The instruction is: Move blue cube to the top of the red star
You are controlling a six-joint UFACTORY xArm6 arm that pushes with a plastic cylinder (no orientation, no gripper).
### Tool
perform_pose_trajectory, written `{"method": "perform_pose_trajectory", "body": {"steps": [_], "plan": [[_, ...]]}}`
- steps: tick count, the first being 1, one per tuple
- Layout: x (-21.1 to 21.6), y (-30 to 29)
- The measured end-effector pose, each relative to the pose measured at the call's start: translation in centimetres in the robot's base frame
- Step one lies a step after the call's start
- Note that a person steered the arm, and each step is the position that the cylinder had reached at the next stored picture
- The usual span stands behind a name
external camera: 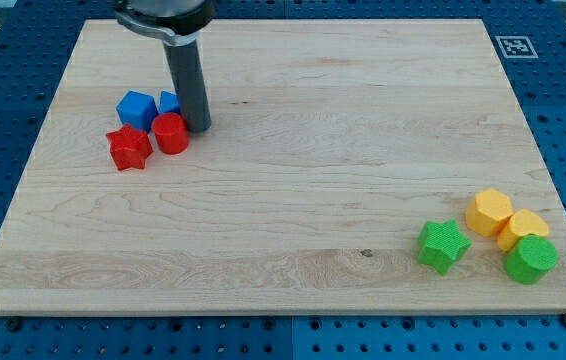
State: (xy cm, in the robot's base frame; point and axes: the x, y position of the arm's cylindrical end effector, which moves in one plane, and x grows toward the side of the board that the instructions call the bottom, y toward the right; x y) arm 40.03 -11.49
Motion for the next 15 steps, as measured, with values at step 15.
{"method": "perform_pose_trajectory", "body": {"steps": [15], "plan": [[-3.2,-7.2]]}}
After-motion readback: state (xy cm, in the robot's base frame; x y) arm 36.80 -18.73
